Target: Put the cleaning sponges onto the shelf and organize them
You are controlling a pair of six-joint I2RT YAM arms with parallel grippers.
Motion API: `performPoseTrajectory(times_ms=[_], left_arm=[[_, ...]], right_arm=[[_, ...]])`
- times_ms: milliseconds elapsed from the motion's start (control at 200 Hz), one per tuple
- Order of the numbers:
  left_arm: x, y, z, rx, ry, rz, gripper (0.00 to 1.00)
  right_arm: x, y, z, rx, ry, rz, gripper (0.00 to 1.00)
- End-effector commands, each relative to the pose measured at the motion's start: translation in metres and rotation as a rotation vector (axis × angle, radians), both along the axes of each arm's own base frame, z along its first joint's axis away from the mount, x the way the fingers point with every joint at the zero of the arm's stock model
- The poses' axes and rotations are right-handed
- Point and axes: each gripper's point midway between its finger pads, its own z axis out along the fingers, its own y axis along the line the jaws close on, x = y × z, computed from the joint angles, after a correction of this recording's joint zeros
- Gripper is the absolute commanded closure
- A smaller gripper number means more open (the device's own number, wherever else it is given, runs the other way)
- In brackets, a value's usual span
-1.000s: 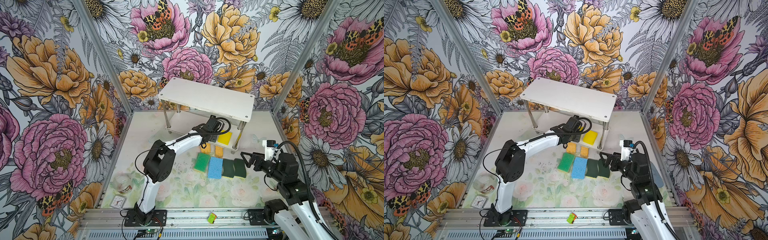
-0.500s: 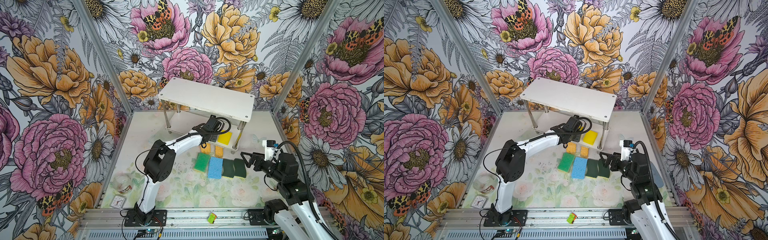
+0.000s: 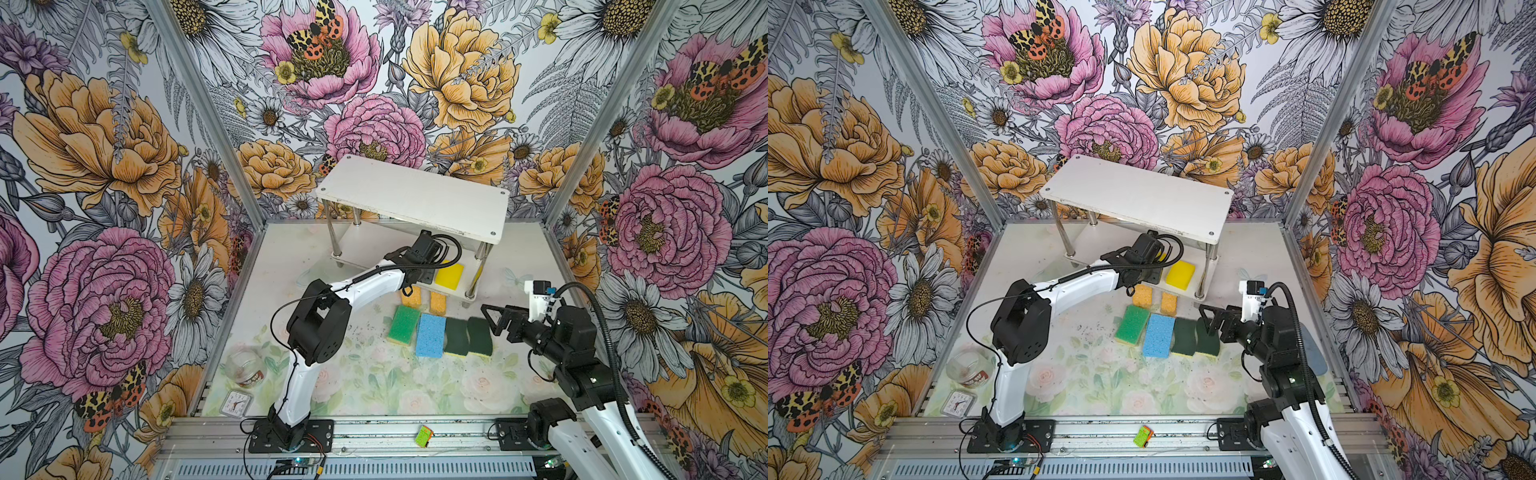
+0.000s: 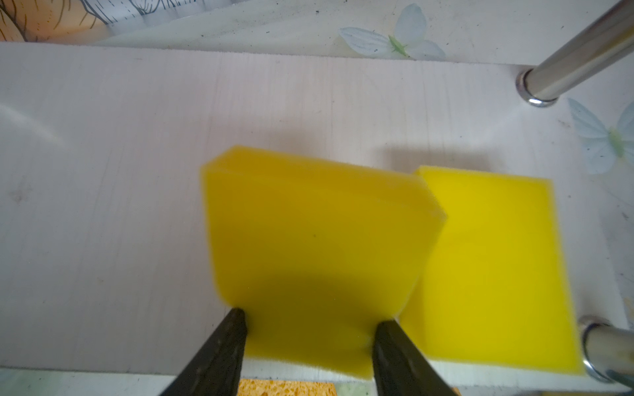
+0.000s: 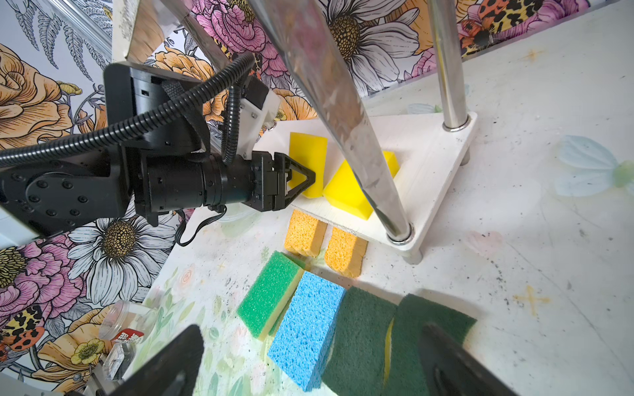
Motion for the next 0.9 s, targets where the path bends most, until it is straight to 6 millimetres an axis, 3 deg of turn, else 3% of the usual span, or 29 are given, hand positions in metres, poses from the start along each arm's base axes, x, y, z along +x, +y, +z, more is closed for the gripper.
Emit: performPoseTrajectory(times_ms=[0,896], left_arm=[[0.0041,-0.0013,0.0027,-0.032,0.009,0.011,0.42],[0.0033,-0.0008,0.0061,-0.038,0.007,0.009,0.39]], right_arm=[[-0.0012,-0.0006,-0.0017,-0.003,-0.003,-0.004,0.00],[-0.0016,-0.0002,-0.0005,0.001,-0.005,-0.003,0.00]])
